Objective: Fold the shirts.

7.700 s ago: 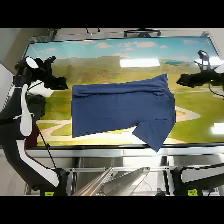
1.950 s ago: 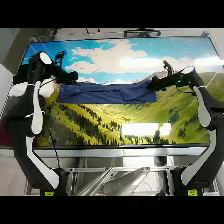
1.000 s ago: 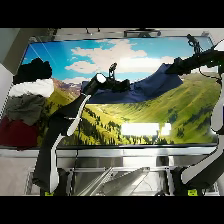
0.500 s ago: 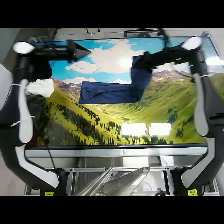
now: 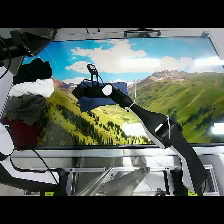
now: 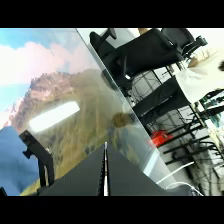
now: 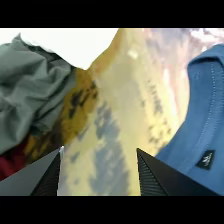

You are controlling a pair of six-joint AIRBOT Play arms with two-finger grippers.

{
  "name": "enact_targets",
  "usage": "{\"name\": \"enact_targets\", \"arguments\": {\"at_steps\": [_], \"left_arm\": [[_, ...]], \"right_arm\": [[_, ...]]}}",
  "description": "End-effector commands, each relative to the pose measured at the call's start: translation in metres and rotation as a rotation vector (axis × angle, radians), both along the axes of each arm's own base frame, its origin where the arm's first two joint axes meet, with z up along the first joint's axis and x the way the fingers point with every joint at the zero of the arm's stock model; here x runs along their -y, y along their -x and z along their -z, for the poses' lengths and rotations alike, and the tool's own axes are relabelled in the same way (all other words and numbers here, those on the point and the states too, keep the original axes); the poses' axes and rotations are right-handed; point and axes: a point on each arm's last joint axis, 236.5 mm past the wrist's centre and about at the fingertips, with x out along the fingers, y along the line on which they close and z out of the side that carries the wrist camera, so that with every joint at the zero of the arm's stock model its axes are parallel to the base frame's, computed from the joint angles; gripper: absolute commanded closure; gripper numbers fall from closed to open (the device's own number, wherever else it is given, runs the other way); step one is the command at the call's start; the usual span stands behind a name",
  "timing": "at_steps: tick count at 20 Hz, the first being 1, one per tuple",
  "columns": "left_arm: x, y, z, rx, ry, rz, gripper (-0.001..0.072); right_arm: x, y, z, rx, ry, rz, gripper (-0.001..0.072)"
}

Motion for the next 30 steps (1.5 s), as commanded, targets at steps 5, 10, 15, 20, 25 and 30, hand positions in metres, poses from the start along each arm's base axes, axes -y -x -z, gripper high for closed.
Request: {"name": "enact_targets", "arguments": {"at_steps": [5,10,15,20,25,30], "left_arm": [[-0.003,0.001,0.053,-0.123,0.041,0.017,0.0686],[-0.003,0.003,0.053,-0.124,0.041,0.026,0.0686],[0.003,0.008,0.048,-0.122,0.062,0.054,0.0686],[0.004,0.008,0.037,-0.105,0.109,0.061,0.0686],[0.004,0.008,0.037,-0.105,0.11,0.061,0.0686],[0.005,0.008,0.037,-0.106,0.109,0.064,0.0686]], "right_arm": [[0.169,-0.039,-0.034,-0.163,0.185,-0.037,0.0212],[0.305,-0.05,0.012,-0.408,0.358,0.099,0.0205],[0.317,-0.049,0.078,-0.539,0.375,0.127,0.0181],[0.28,-0.042,0.114,-0.629,0.237,0.065,0.0181],[0.231,-0.05,0.098,-0.563,0.087,0.032,0.0358],[0.243,-0.078,0.047,-0.473,0.003,0.1,0.0694]]}}
